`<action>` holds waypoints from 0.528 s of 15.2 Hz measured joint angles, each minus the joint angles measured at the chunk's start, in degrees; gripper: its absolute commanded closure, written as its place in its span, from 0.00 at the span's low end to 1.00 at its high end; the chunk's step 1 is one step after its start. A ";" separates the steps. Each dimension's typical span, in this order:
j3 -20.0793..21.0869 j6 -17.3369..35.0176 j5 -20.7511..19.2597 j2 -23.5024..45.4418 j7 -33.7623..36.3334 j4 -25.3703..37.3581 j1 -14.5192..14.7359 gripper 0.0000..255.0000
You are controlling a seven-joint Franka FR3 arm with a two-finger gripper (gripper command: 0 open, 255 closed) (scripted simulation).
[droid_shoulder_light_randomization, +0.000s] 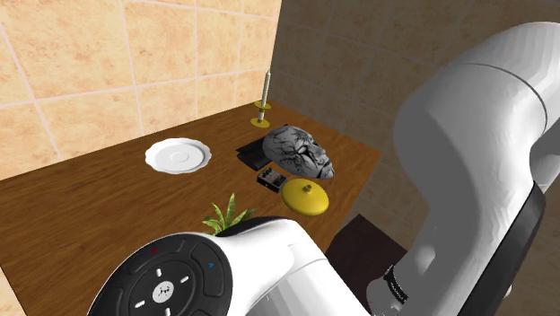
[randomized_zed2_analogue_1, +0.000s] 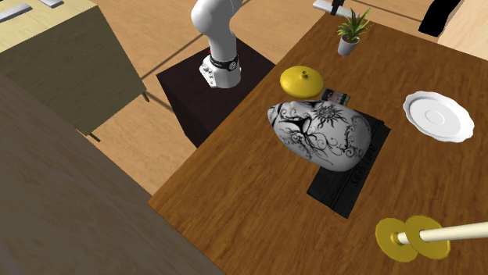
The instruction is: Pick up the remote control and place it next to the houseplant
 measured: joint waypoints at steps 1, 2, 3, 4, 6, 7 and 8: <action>-0.32 0.73 -0.76 0.74 0.47 -0.28 0.28 1.00; -0.57 1.19 -1.34 1.32 0.85 -0.39 0.53 1.00; -0.77 1.82 -1.85 1.75 1.26 -0.76 0.76 1.00; -0.89 2.14 -2.11 2.00 1.43 -0.93 0.86 1.00; -0.98 2.33 -2.29 2.16 1.53 -1.00 0.92 1.00; -1.00 2.36 -2.33 2.20 1.55 -1.01 0.94 1.00; -1.01 2.38 -2.34 2.21 1.56 -1.02 0.95 1.00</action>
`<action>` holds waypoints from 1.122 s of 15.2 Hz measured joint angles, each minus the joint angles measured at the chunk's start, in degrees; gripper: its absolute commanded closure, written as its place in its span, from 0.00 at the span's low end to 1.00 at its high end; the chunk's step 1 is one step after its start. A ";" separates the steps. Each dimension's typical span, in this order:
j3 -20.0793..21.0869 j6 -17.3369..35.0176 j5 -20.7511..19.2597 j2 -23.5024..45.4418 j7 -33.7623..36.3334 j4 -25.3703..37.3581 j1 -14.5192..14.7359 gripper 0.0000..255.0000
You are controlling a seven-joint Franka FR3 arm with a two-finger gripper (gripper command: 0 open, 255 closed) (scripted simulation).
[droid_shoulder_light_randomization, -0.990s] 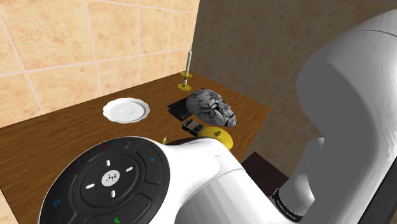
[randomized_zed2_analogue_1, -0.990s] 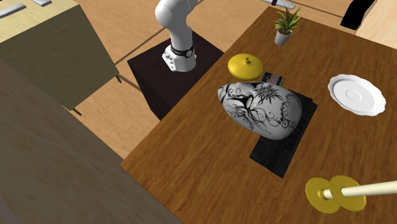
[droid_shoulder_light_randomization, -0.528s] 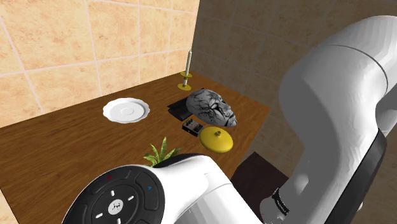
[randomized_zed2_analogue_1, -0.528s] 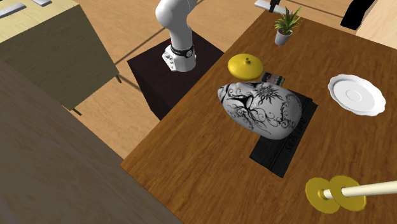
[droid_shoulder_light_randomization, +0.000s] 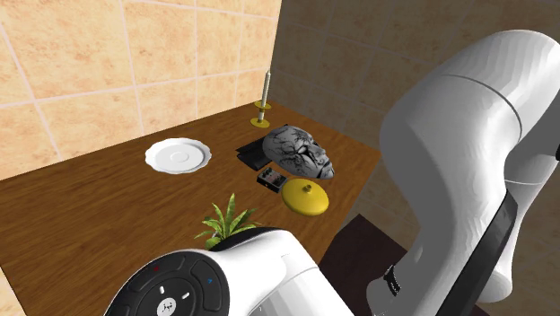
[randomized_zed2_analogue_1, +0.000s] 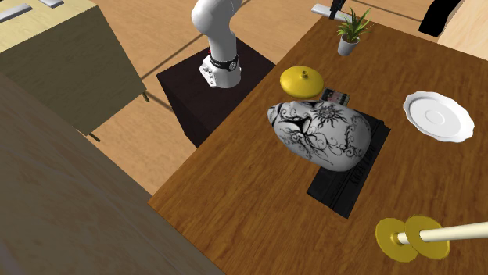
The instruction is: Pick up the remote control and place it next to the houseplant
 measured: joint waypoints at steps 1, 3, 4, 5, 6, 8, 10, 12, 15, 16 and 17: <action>0.00 0.01 -0.01 0.01 0.01 0.00 0.00 1.00; -0.01 0.02 -0.02 0.02 0.01 0.00 0.01 0.00; -0.01 0.02 -0.02 0.01 0.01 0.00 0.01 0.00; -0.01 0.02 -0.02 0.01 0.01 0.00 0.01 0.00; -0.01 0.02 -0.02 0.01 0.01 0.00 0.01 0.00; -0.01 0.02 -0.02 0.01 0.01 0.01 0.01 0.00; 0.48 -0.56 0.95 -1.02 -0.62 -0.07 -0.51 0.00; 1.39 -2.94 2.96 -2.90 -1.81 1.23 -1.20 0.00; 2.01 -5.60 4.86 -4.64 -3.28 2.86 -1.96 0.00; 2.07 -5.80 5.10 -4.87 -3.47 2.91 -2.07 0.00; 2.09 -5.94 5.17 -4.93 -3.52 3.01 -2.08 0.00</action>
